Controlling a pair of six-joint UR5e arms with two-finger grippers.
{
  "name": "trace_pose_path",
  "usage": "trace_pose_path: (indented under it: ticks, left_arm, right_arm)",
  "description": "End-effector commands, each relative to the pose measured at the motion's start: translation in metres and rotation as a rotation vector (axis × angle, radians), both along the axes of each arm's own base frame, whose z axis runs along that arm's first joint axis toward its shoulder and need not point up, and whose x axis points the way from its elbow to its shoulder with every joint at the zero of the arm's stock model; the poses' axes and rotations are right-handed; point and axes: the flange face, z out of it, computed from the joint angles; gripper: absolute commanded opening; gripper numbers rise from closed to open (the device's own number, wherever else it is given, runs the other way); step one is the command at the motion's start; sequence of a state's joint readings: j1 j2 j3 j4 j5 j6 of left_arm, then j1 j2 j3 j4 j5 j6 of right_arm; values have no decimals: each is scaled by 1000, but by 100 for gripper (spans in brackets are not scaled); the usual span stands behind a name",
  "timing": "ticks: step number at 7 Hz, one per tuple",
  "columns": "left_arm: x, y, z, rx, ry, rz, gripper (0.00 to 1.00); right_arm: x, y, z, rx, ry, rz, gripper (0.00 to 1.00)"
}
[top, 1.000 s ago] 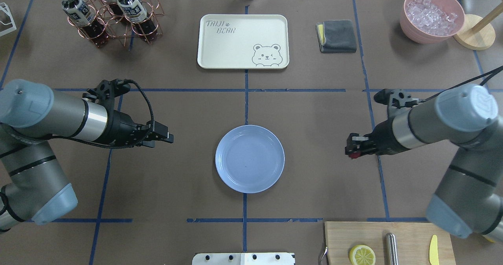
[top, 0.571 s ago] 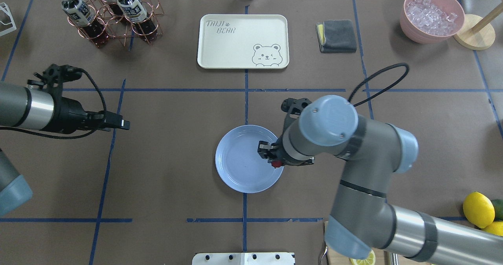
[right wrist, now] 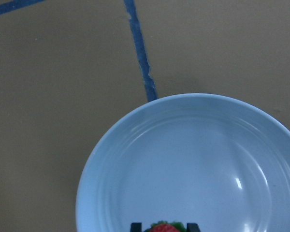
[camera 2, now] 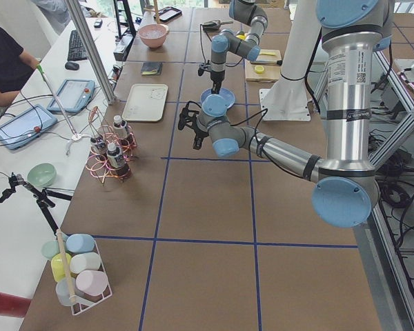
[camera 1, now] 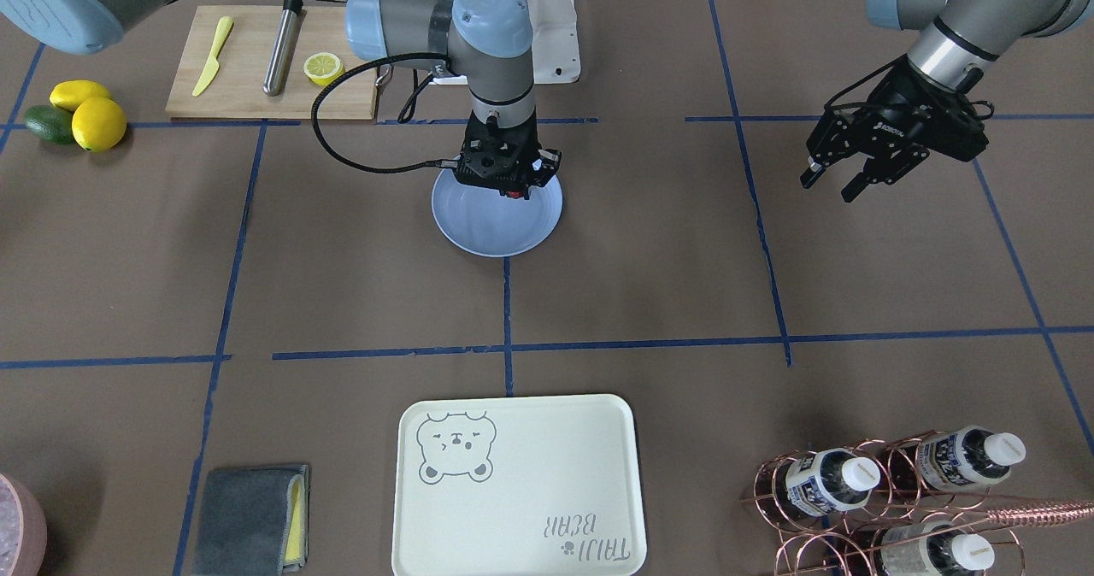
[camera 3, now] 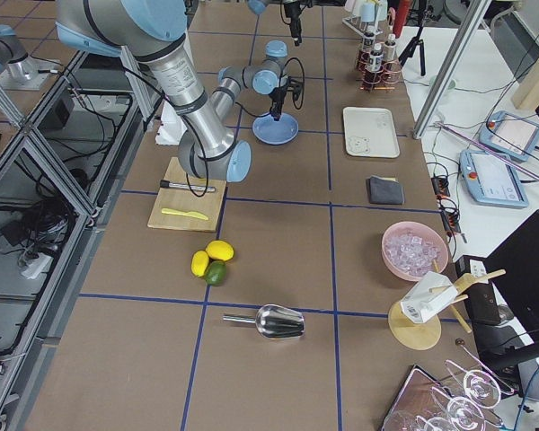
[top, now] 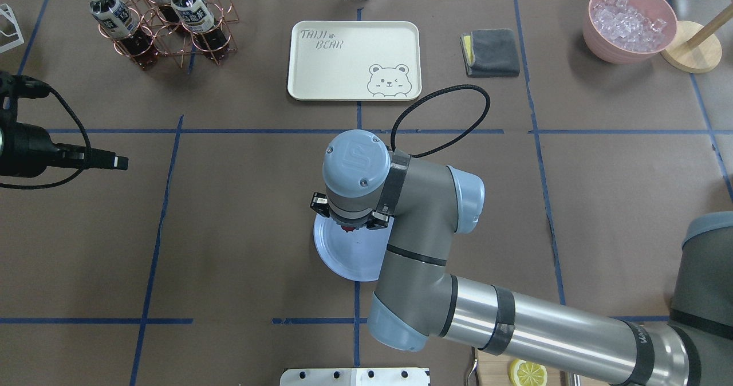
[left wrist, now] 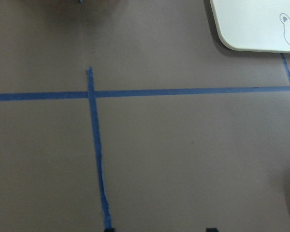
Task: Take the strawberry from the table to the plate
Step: 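Lower the strawberry onto the plate and open the right gripper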
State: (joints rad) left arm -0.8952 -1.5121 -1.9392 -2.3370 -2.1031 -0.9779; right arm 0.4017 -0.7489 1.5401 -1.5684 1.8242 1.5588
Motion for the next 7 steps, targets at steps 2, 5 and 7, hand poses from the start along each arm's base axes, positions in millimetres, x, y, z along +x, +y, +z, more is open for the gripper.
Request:
trace_pose_path:
  ticks: [2, 5, 7]
  left_arm:
    - [0, -1, 1, -1, -2, -2, 72]
    - [1, -1, 0, 1, 0, 1, 73]
    - [3, -2, 2, -1, -2, 1, 73]
  right_arm:
    - [-12, 6, 21, -16, 37, -12, 0]
    - [-11, 5, 28, -17, 46, -14, 0]
    - [-10, 5, 33, -17, 53, -16, 0]
